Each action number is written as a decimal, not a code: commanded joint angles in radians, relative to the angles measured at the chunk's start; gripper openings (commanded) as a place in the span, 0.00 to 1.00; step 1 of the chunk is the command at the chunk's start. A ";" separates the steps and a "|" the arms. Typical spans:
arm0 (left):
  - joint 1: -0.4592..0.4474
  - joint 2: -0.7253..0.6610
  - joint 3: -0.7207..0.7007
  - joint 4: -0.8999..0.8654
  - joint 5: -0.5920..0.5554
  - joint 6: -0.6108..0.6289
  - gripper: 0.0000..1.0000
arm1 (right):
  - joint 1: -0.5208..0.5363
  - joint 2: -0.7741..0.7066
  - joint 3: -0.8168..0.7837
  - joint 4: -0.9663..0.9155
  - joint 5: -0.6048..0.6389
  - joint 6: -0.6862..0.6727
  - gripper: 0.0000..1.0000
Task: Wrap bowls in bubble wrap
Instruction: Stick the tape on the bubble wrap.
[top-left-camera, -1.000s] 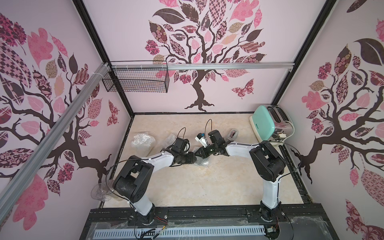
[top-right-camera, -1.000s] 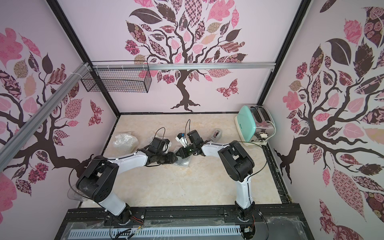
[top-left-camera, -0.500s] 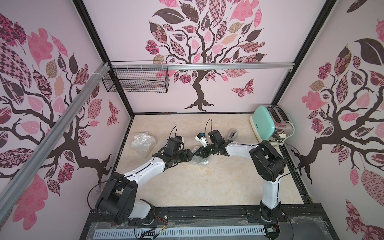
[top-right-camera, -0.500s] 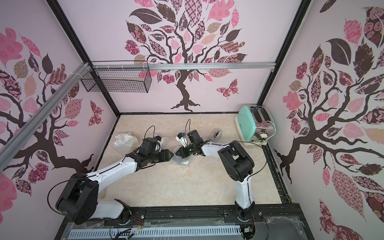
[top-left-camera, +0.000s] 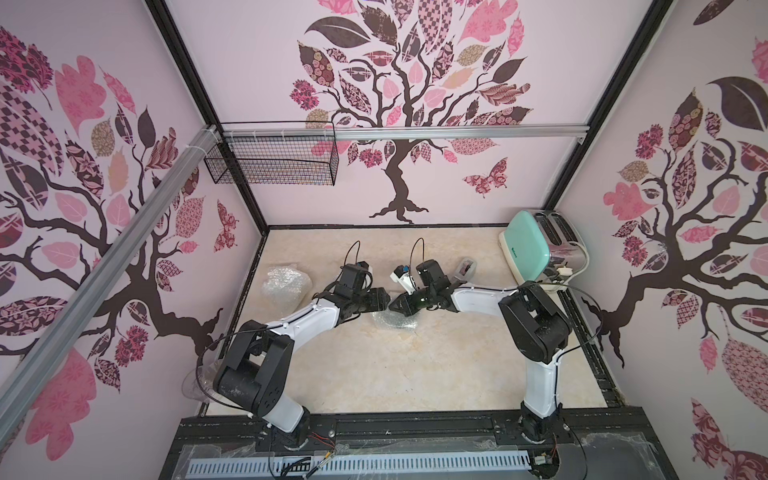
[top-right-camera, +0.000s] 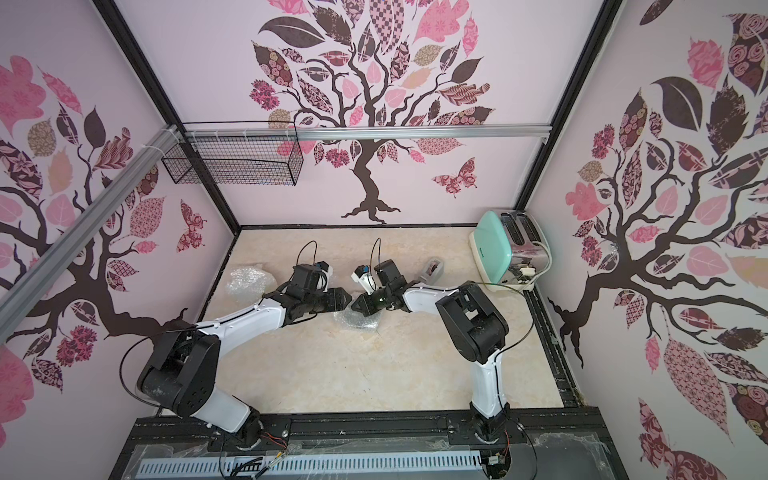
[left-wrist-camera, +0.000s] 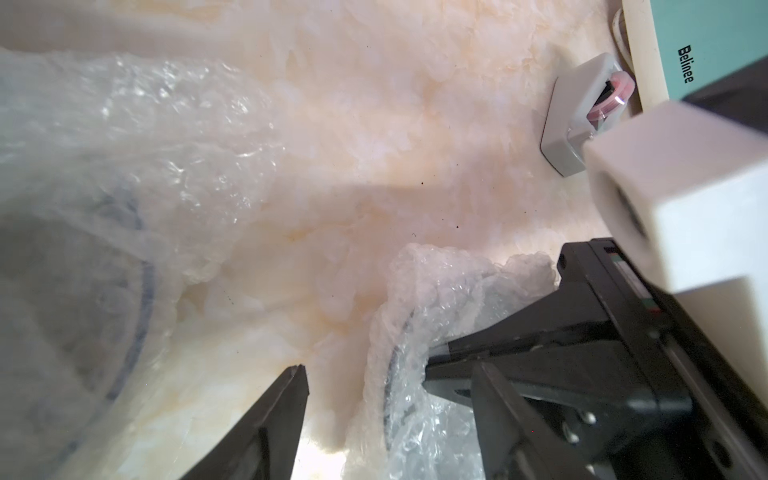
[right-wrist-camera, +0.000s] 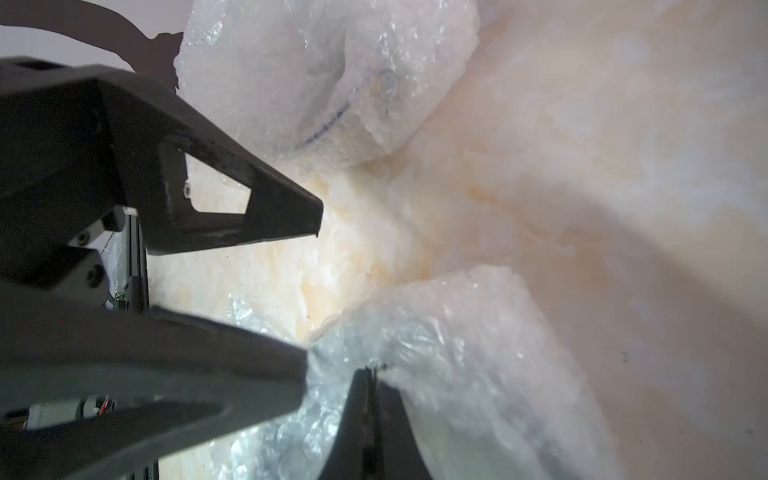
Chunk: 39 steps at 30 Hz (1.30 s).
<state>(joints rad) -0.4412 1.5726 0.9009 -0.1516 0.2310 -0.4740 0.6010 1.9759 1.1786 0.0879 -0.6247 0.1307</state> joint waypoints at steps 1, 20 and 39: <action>0.018 0.041 0.016 0.027 0.057 0.047 0.69 | 0.000 0.028 0.004 -0.017 0.006 -0.009 0.00; 0.019 0.139 0.054 0.030 0.100 0.080 0.57 | 0.000 0.034 0.005 -0.033 0.012 -0.013 0.00; 0.019 0.183 0.027 0.078 0.087 0.049 0.48 | 0.000 -0.016 -0.022 -0.012 -0.007 0.014 0.07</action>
<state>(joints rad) -0.4240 1.7325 0.9470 -0.0746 0.3481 -0.4221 0.5991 1.9759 1.1744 0.0841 -0.6136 0.1368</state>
